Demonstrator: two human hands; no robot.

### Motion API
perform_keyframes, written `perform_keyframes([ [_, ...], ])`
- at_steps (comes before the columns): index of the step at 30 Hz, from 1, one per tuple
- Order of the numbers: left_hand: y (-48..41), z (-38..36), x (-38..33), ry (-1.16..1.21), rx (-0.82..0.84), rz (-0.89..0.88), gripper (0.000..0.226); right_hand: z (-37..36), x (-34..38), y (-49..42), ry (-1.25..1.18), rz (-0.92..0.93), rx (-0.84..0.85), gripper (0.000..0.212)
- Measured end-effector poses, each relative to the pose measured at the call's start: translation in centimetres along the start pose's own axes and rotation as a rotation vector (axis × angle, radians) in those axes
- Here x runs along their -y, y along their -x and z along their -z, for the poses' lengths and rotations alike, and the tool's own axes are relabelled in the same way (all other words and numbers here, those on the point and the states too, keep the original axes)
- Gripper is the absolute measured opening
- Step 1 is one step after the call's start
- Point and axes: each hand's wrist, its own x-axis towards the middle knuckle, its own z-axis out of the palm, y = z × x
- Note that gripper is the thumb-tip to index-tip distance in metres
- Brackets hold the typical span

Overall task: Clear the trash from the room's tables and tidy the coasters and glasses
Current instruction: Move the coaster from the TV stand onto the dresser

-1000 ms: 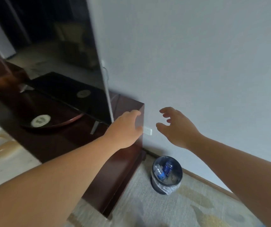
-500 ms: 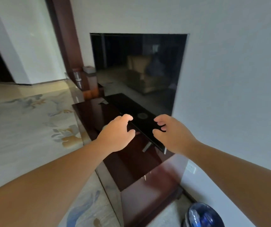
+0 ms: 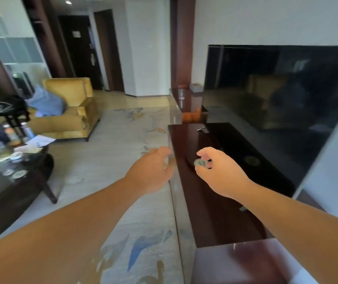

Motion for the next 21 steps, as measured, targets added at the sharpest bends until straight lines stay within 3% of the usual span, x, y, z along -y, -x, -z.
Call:
perform_keyframes([
  [11,1.8,7.2,12.3,-0.036,-0.139,0.202,0.049,-7.2,10.8,-6.4,-0.001,0.220,0.117,0.045],
  [21,0.9,12.6,23.7,-0.044,-0.125,0.226,0.050,-15.1,18.5,-11.3,0.087,0.280,0.147,0.047],
])
